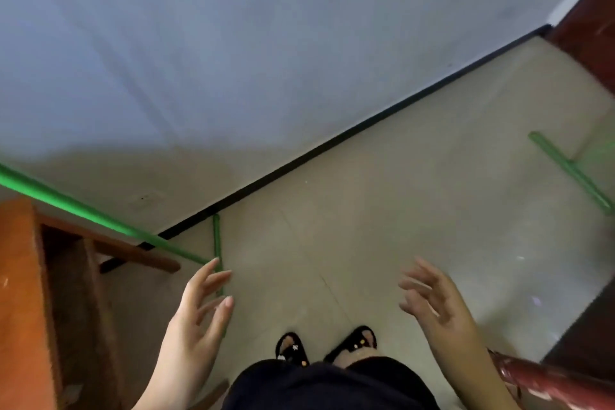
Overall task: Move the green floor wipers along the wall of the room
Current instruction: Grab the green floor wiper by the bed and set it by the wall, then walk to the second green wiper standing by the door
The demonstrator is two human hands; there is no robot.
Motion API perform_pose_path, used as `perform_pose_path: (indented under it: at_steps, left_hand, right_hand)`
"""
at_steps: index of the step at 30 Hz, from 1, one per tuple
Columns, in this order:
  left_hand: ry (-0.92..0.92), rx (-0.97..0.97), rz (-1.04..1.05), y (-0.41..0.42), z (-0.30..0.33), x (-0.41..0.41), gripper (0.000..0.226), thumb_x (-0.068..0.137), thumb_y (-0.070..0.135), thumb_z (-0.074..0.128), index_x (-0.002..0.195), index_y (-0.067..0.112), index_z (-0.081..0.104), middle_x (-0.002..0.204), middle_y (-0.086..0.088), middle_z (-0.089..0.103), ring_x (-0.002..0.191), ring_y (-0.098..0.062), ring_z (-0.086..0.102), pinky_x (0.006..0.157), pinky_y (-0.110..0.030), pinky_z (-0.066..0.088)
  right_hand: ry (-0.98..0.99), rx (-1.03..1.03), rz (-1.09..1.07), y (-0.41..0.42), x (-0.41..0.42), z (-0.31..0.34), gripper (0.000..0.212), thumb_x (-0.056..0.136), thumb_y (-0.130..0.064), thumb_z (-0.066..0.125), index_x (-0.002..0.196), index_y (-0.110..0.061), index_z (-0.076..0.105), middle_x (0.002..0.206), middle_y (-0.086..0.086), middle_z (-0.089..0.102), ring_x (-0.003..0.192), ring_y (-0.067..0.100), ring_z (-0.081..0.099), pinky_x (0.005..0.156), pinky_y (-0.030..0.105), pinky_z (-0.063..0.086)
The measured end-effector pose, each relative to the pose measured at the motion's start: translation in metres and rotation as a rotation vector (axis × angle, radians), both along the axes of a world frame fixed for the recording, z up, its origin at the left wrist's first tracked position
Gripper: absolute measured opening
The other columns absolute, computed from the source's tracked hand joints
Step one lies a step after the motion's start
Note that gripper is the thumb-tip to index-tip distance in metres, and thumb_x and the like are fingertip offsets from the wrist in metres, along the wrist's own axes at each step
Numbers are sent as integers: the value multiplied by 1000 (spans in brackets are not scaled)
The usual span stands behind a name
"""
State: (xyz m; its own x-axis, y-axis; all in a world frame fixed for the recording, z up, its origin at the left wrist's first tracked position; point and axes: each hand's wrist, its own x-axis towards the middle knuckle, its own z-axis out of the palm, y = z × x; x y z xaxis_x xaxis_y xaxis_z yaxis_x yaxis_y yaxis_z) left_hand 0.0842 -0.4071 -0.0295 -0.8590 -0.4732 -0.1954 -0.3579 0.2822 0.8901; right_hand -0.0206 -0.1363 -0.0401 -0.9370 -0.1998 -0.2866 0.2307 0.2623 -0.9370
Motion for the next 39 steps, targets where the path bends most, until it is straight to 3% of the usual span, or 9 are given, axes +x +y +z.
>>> perform_pose_path:
  at_steps: [5,12,15,20,23,28,33,37,39]
  left_hand:
    - [-27,7,-110,65,-13,-38,54,77,26,52,103,71,38,109,29,57,103,11,54,82,-4,44]
    - [-27,28,-271,142,-24,-112,53,82,17,53,106,62,39,106,20,62,102,13,54,84,-13,47]
    - [-29,5,-347,162,-25,-147,65,83,11,54,101,71,37,109,30,57,102,12,54,80,0,41]
    - [-50,21,-451,186,-31,-221,65,84,11,53,98,72,37,108,31,57,101,10,54,77,-2,43]
    - [-28,31,-497,200,-31,-287,54,84,22,53,98,72,38,107,30,56,100,11,55,76,-11,44]
    - [0,53,-605,217,-23,-411,40,87,22,49,107,54,38,109,29,54,101,8,55,80,-19,42]
    - [-18,35,-755,254,-23,-505,35,80,40,50,105,62,39,109,28,57,102,5,56,79,-18,43]
    - [-64,38,-882,299,-28,-564,43,86,13,52,108,48,40,106,26,59,100,6,56,75,-8,47]
    - [-82,25,-927,328,-30,-592,47,85,6,51,107,46,41,101,11,65,99,8,56,74,-4,46]
  right_hand:
    - [-12,-11,-217,66,11,-7,64,50,-78,61,107,-49,55,113,-22,62,100,8,63,86,37,51]
    - [-4,-50,-553,142,-14,-22,27,76,-33,63,100,-44,59,108,-3,66,97,8,64,79,25,54]
    - [-14,-24,-627,164,-27,-32,50,83,-1,55,93,-50,60,99,-11,69,90,4,65,71,15,53]
    - [-48,-84,-770,184,-71,-45,28,76,-23,68,94,-42,58,101,-6,68,83,-1,65,68,13,53]
    - [-44,-118,-867,196,-114,-51,36,82,-6,59,95,-39,56,104,-6,64,81,-2,65,70,18,53]
    - [27,-67,-984,208,-195,-43,37,85,-3,54,98,-38,54,106,-7,62,83,-5,62,67,15,52]
    - [70,-47,-1138,229,-259,-36,37,84,-4,54,98,-38,56,108,-4,62,88,4,64,69,15,54]
    - [60,-44,-1260,261,-294,-38,40,84,0,53,99,-38,56,107,-4,62,83,-1,64,66,11,53]
    - [60,-46,-1308,286,-313,-43,40,84,0,52,98,-37,55,106,-3,62,80,-2,64,64,11,53]
